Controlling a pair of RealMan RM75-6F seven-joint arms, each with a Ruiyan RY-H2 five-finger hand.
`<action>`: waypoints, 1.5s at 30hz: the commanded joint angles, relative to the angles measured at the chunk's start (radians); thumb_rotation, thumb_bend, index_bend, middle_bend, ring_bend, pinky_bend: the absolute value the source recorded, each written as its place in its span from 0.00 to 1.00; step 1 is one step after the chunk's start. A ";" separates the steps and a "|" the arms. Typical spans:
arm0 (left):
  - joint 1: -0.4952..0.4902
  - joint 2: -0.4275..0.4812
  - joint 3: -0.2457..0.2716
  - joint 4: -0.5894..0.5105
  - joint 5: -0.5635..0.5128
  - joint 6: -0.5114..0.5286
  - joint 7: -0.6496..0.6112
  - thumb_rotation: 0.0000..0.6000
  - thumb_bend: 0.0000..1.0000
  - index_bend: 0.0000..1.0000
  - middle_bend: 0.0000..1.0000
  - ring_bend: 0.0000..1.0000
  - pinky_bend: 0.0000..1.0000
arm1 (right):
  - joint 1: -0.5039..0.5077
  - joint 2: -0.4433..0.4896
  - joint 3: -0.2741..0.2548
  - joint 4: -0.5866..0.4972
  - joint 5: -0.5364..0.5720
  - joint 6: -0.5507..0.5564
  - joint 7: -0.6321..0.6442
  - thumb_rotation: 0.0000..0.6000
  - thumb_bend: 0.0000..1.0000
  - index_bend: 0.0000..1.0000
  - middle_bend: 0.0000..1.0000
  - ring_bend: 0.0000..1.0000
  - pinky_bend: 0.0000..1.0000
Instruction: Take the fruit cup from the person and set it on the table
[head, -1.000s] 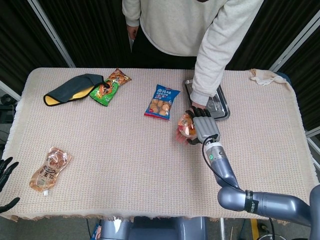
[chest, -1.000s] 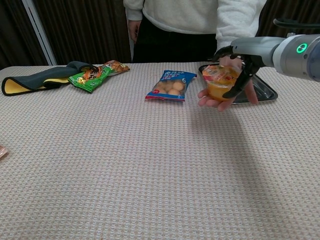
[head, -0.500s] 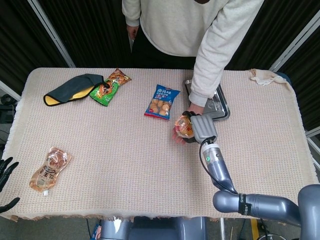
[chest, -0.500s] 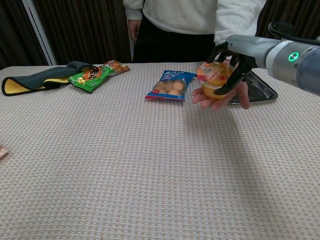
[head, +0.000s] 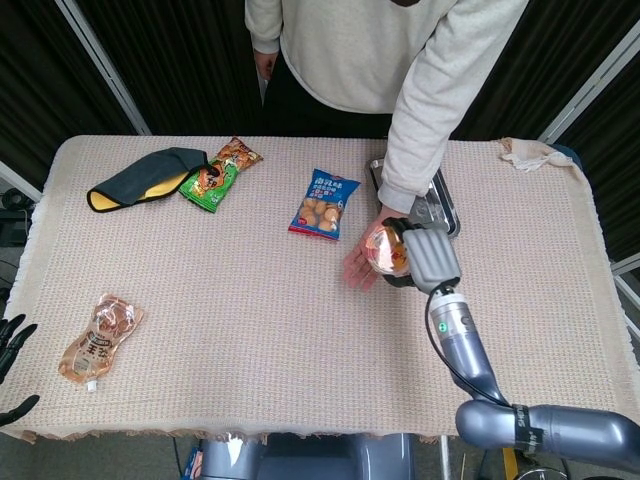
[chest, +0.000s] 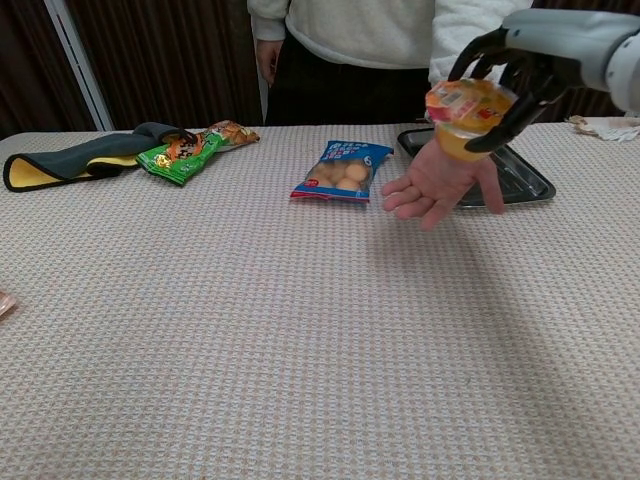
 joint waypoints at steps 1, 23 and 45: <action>0.000 0.000 0.000 0.000 0.000 0.000 0.004 1.00 0.21 0.00 0.00 0.00 0.00 | -0.083 0.098 -0.042 -0.080 -0.062 0.039 0.051 1.00 0.22 0.58 0.53 0.47 0.53; 0.006 -0.010 -0.008 -0.004 -0.006 0.008 0.043 1.00 0.21 0.00 0.00 0.00 0.00 | -0.335 0.057 -0.255 0.084 -0.232 0.010 0.216 1.00 0.22 0.56 0.49 0.41 0.46; 0.005 -0.010 -0.007 0.003 -0.001 0.011 0.029 1.00 0.21 0.00 0.00 0.00 0.00 | -0.383 0.118 -0.236 0.071 -0.276 0.046 0.151 1.00 0.17 0.13 0.00 0.00 0.00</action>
